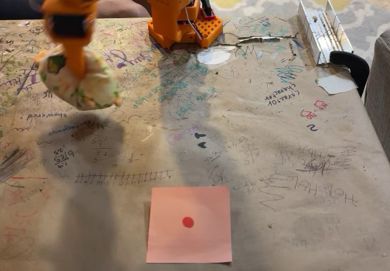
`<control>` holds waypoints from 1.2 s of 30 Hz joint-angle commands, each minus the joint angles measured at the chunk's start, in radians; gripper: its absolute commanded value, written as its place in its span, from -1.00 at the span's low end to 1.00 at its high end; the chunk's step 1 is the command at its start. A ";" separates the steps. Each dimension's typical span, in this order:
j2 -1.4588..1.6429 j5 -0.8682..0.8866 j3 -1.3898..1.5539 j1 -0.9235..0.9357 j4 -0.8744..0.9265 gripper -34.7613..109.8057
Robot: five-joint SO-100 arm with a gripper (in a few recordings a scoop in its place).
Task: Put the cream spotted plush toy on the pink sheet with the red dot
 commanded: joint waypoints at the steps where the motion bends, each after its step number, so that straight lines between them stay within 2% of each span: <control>1: 0.549 0.143 0.127 -0.192 -0.018 -0.52; 6: 0.913 0.285 0.112 -0.445 0.137 -0.52; 14: 1.316 0.342 -0.048 -0.615 0.327 -0.52; 21: 1.344 0.351 -0.261 -0.733 0.459 -0.52; 24: 1.348 0.337 -0.230 -0.738 0.430 -0.52; 26: 1.316 0.321 -0.147 -0.704 0.342 -0.52; 29: 1.071 0.327 -0.031 -0.611 0.017 -0.52; 31: 0.615 0.370 -0.196 -0.560 -0.166 -0.52; 32: 0.331 0.377 -0.408 -0.541 -0.150 -0.52; 33: 0.054 0.364 -0.684 -0.531 -0.025 -0.51; 34: -0.173 0.331 -0.977 -0.526 0.160 -0.34; 35: -0.305 0.282 -1.170 -0.523 0.307 -0.08; 36: -0.310 0.230 -1.190 -0.518 0.356 0.03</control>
